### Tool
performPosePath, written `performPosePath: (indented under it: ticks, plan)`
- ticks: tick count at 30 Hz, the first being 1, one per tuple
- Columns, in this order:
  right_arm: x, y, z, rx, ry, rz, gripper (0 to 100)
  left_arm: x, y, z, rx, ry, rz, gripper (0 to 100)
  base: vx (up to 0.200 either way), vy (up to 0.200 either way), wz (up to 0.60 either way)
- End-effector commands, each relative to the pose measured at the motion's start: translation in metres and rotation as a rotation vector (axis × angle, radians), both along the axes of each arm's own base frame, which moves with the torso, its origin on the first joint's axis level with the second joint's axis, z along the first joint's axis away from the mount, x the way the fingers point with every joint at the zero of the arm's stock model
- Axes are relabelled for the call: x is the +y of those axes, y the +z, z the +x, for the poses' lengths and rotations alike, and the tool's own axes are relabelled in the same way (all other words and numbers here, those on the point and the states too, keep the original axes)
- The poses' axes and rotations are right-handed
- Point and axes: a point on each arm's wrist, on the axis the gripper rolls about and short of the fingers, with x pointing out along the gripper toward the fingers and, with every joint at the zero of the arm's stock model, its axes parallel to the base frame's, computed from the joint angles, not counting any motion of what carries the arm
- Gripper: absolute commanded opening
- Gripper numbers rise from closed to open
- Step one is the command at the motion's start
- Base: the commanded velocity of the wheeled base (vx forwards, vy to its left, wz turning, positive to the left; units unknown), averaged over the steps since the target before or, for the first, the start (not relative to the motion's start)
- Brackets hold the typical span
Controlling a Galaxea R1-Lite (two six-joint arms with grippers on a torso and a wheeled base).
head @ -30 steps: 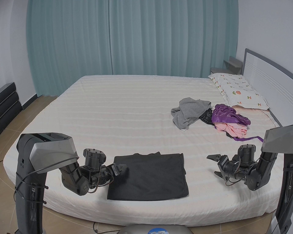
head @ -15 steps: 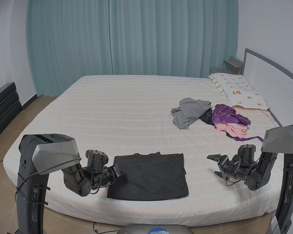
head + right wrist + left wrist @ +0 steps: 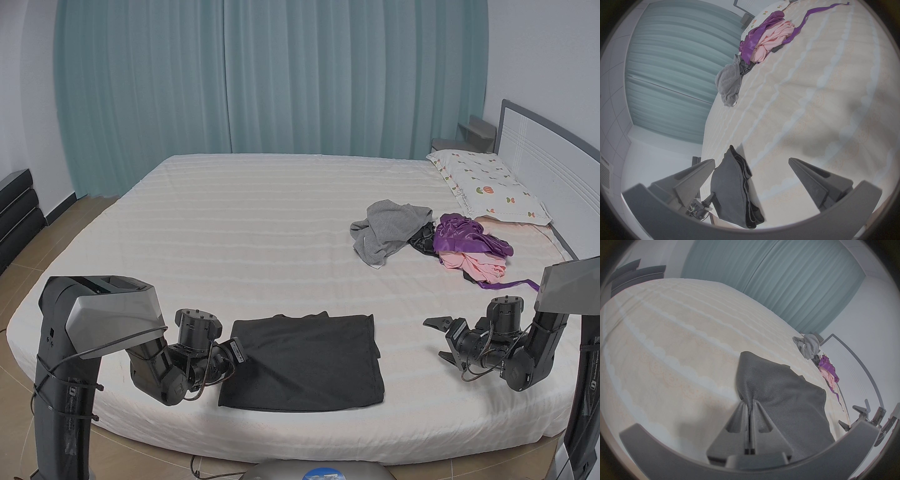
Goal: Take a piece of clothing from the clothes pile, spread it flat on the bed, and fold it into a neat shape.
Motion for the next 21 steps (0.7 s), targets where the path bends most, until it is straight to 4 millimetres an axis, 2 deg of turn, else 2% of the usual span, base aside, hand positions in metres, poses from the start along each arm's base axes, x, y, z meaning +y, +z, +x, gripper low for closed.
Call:
performPosePath:
  ticks: [1, 21]
  plan:
    - [0.0002, -0.0003, 0.0000, 0.001, 0.001, 0.000, 100, -0.0003, 0.0020, 0.0002, -0.001, 0.016, -0.024, 0, 0.000, 0.000, 0.00]
    - [0.0002, -0.0024, -0.0004, 0.000, 0.011, -0.015, 100, 0.0025, 0.0031, -0.0059, 0.004, 0.033, -0.044, 0, 0.000, 0.000, 0.00]
